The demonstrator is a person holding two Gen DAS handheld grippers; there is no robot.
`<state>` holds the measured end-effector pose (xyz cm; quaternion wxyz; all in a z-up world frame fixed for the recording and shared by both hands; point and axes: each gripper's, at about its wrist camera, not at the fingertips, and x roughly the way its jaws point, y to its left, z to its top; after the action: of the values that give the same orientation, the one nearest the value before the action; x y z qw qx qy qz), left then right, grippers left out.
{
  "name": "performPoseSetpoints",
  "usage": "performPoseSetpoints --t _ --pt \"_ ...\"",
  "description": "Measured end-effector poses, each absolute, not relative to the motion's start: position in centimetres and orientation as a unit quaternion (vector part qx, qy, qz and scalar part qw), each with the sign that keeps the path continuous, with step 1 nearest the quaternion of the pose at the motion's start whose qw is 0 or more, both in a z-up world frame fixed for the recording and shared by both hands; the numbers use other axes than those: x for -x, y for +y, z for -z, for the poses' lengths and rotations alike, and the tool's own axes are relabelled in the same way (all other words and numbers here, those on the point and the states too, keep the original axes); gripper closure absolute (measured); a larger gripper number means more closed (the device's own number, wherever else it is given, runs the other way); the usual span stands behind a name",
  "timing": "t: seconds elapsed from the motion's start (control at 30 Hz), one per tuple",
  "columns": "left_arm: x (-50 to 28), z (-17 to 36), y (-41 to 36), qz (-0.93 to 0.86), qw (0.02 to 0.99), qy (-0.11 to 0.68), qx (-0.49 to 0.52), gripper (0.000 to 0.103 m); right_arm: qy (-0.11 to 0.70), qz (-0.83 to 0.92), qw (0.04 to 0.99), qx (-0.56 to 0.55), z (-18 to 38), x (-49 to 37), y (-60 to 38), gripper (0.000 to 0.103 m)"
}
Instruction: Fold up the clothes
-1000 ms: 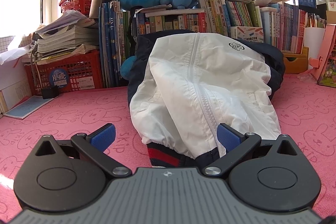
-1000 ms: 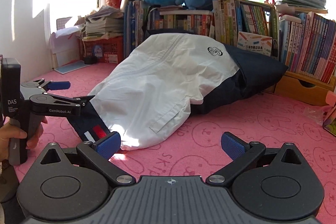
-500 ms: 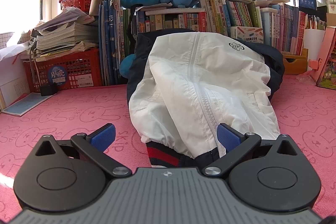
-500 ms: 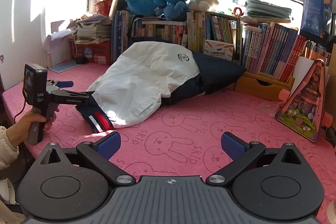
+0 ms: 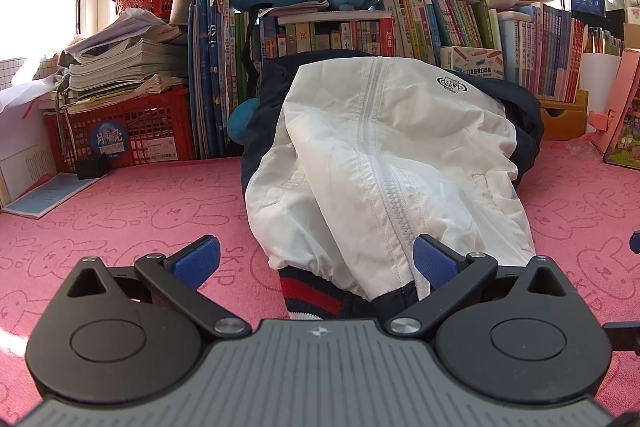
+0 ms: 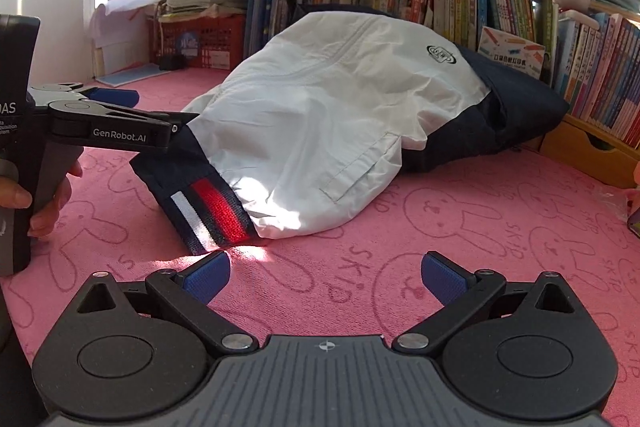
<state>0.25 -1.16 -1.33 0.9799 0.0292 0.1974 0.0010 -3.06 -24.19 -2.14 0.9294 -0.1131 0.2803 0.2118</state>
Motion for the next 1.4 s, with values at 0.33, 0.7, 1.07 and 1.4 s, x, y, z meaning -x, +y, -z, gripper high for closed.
performPoseSetpoints --t 0.33,0.7,1.07,1.4 --pt "-0.5 1.4 -1.2 -0.002 0.978 0.205 -0.031 0.000 0.272 -0.192 0.938 0.099 2.9 1.6 -22.2 0.000" --pt "-0.9 1.5 -1.0 -0.008 0.975 0.220 -0.029 0.000 0.288 -0.187 0.936 0.077 3.2 0.8 -20.8 0.001" --pt "-0.5 1.4 -0.8 -0.024 0.977 0.210 -0.023 0.000 0.284 -0.204 0.935 0.061 2.5 2.5 -22.5 0.030" --pt "2.5 1.2 0.1 0.024 0.980 0.197 -0.032 0.000 0.255 -0.221 0.925 0.173 2.9 3.2 -16.9 0.056"
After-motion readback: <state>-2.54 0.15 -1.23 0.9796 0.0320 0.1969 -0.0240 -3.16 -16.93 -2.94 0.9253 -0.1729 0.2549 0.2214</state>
